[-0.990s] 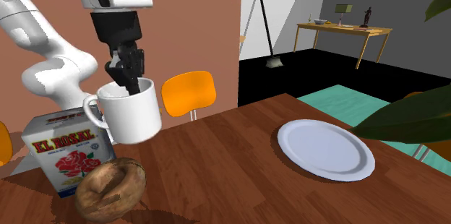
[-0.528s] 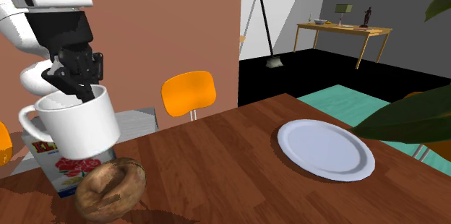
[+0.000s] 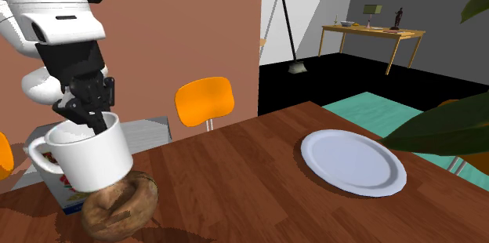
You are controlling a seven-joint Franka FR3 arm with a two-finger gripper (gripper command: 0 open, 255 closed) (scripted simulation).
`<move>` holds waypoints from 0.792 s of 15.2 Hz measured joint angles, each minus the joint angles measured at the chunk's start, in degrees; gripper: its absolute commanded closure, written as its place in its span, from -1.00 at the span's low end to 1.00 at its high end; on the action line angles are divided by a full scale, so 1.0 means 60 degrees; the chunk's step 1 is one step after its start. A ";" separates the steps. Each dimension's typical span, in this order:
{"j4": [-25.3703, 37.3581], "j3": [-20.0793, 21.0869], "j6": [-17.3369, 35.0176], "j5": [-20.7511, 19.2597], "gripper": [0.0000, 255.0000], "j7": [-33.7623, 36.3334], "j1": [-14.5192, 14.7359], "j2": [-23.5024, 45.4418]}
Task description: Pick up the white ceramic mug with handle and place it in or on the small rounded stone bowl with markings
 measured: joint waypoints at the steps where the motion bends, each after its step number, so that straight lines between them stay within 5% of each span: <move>1: -0.0095 -0.0040 0.0123 -0.0014 1.00 -0.0011 -0.0005 0.0027; 12: -0.0954 -0.0343 0.1276 -0.0111 1.00 -0.0027 -0.0008 0.0318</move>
